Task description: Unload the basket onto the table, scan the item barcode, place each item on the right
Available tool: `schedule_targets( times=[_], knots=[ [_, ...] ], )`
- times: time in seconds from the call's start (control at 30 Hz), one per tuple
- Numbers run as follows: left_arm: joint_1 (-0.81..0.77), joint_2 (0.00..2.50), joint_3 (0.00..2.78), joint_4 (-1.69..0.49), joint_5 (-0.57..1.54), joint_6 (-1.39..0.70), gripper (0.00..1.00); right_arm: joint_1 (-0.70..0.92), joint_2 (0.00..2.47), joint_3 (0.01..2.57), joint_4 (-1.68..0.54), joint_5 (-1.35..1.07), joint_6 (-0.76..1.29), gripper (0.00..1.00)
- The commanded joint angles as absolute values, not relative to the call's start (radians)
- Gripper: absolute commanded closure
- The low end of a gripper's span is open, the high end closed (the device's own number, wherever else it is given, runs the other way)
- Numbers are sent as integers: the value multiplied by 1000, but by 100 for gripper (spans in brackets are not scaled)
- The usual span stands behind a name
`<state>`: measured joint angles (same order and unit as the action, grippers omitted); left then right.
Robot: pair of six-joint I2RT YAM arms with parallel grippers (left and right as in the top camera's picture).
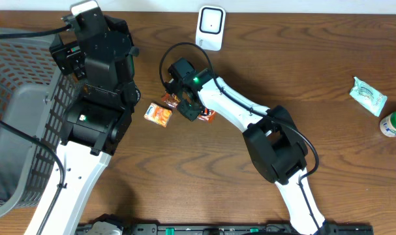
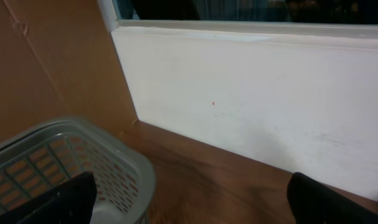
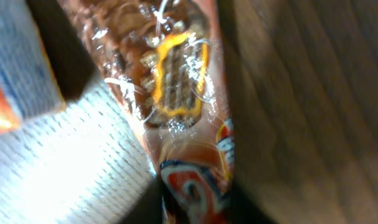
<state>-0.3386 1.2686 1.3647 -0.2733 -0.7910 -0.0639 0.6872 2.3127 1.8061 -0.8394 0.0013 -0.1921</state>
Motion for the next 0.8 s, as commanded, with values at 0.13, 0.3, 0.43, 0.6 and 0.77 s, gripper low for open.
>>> schedule_targets(
  times=[0.13,0.3,0.43,0.6,0.77],
  knots=[
    [-338,1274,1359,-275,-795,-76,2,686,2344,1907,-976,-96,-150,99],
    [-338,1274,1359,-275,-796,-76,2,667,2321,2022,-1096,-132,-69,98],
    [-338,1274,1359,-274,-795,-76,2,675,2324,2024,-1100,406,93,99],
    [-338,1274,1359,-270,-796,-76,2,682,2329,1919,-971,821,142,98],
    [-338,1274,1359,-261,-798,-76,2,689,2344,1738,-795,1029,153,98]
  ],
)
